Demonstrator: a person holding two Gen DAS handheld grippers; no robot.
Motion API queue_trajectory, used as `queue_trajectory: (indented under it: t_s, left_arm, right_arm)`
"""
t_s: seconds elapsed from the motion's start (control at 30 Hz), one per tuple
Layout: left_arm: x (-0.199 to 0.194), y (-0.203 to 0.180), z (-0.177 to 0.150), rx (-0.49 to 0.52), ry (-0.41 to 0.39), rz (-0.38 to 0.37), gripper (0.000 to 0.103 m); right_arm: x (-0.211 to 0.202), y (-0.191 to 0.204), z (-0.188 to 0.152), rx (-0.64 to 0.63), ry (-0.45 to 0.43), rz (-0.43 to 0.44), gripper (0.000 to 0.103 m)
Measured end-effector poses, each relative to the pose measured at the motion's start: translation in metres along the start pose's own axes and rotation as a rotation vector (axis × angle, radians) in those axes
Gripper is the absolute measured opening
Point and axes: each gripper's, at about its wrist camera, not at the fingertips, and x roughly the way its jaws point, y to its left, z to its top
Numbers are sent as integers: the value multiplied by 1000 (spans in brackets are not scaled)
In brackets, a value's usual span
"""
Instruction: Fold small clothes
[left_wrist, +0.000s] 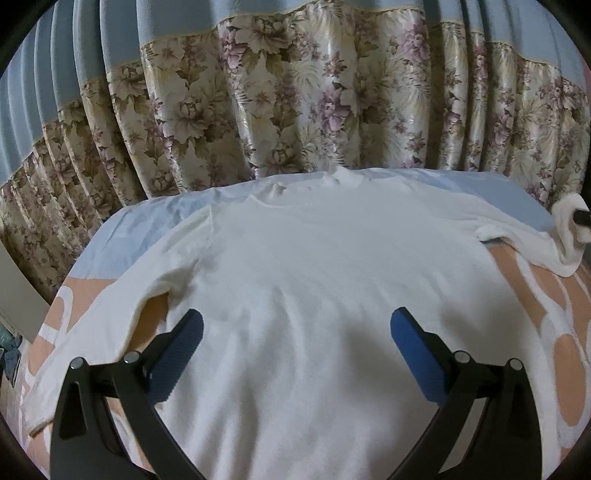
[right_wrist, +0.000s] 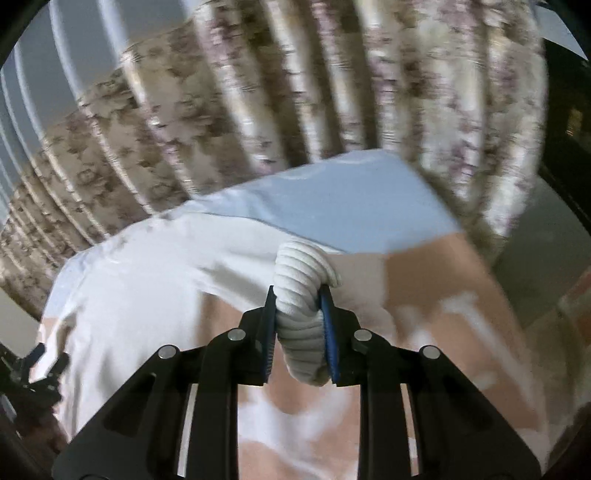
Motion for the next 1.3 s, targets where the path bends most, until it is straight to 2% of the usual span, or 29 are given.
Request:
queue_trajectory:
  t_s: [0.23, 0.37, 0.6, 0.77, 0.9, 0.97, 1.03, 1.07, 1.1, 1.2, 1.3]
  left_arm:
    - [18, 31, 4, 21, 11, 15, 101]
    - [30, 61, 2, -18, 29, 36, 101]
    - [41, 108, -14, -63, 56, 81, 101]
    - [40, 139, -20, -115, 55, 111, 101]
    - [42, 155, -17, -138, 51, 134, 101]
    - [42, 156, -16, -143, 50, 143, 101]
    - [42, 157, -15, -144, 52, 149, 101]
    - [43, 156, -14, -140, 51, 151, 101]
    - [43, 154, -12, -137, 51, 150, 101]
    - [41, 149, -3, -129, 33, 145, 101]
    - [49, 140, 10, -131, 33, 114, 101]
  right_arm:
    - [61, 117, 18, -99, 35, 121, 22]
    - [102, 187, 12, -149, 59, 168, 23]
    - [157, 278, -12, -201, 117, 265, 23]
    - [174, 324, -26, -257, 132, 304, 23]
    - [179, 344, -32, -283, 133, 310, 23]
    - [179, 349, -34, -288, 138, 335, 28]
    - [173, 356, -35, -307, 152, 410, 53]
    - [164, 356, -34, -322, 127, 422, 72]
    - [147, 352, -31, -343, 56, 421, 76]
    - [125, 327, -21, -339, -12, 377, 75]
    - [110, 289, -11, -323, -68, 254, 75]
